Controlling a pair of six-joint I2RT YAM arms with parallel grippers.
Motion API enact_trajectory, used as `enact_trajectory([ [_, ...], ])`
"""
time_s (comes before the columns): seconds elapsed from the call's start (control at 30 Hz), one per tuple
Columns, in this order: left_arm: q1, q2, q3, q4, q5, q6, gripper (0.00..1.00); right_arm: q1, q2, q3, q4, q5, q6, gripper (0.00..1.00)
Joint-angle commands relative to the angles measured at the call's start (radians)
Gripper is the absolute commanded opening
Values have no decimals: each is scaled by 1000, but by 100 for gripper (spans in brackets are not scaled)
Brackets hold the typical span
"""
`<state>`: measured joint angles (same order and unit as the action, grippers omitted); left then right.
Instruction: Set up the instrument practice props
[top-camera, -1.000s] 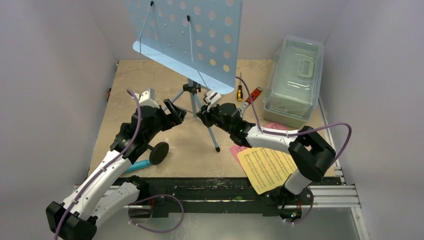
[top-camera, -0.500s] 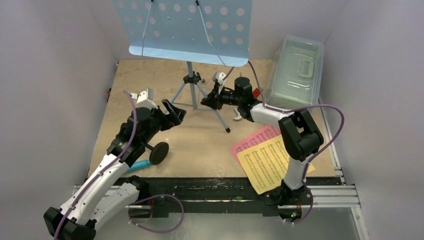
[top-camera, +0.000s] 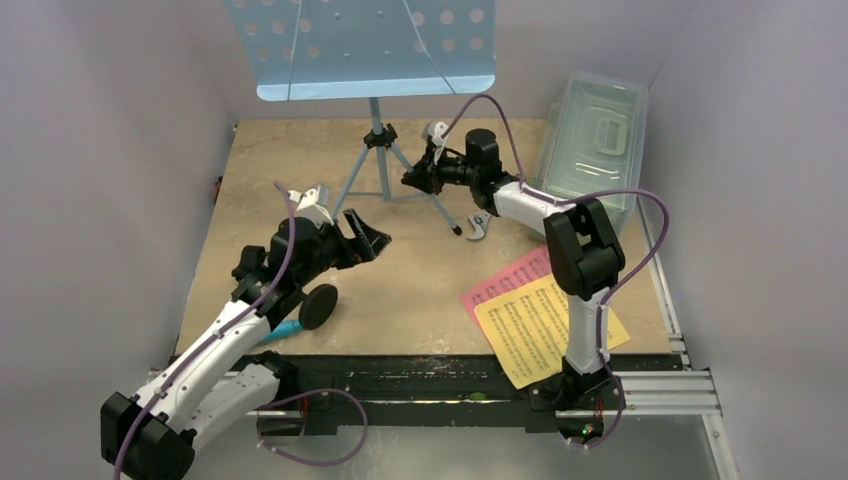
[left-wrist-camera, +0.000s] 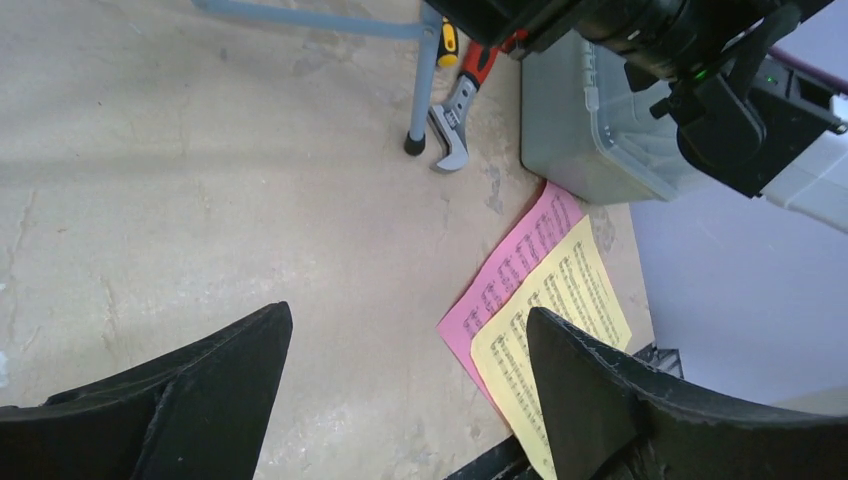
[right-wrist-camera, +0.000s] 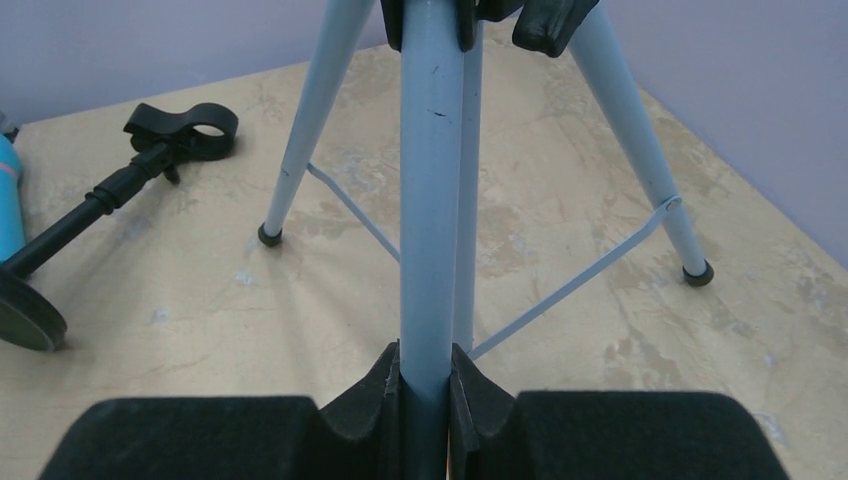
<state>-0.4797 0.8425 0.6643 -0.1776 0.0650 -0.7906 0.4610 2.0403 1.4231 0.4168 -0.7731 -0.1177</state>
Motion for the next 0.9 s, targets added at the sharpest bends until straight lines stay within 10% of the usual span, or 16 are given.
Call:
enact_trajectory([
  [0.0, 3, 37, -39, 127, 107, -32, 87, -46, 19, -6, -2, 82, -88, 9],
  [0.17, -2, 118, -99, 300, 215, -83, 87, -48, -10, -57, 15, 102, -46, 20],
  [0.37, -81, 236, -144, 470, 233, -132, 87, -47, -167, -158, 16, 268, 136, 64],
  [0.43, -121, 282, -162, 529, 218, -141, 88, -45, -247, -188, -36, 336, 194, 97],
  [0.67, -324, 481, -152, 684, 85, -132, 87, 17, -556, -321, -467, 768, 627, 98],
  [0.87, -460, 679, -193, 956, -61, -236, 76, 69, -817, -715, -507, 753, 830, 98],
])
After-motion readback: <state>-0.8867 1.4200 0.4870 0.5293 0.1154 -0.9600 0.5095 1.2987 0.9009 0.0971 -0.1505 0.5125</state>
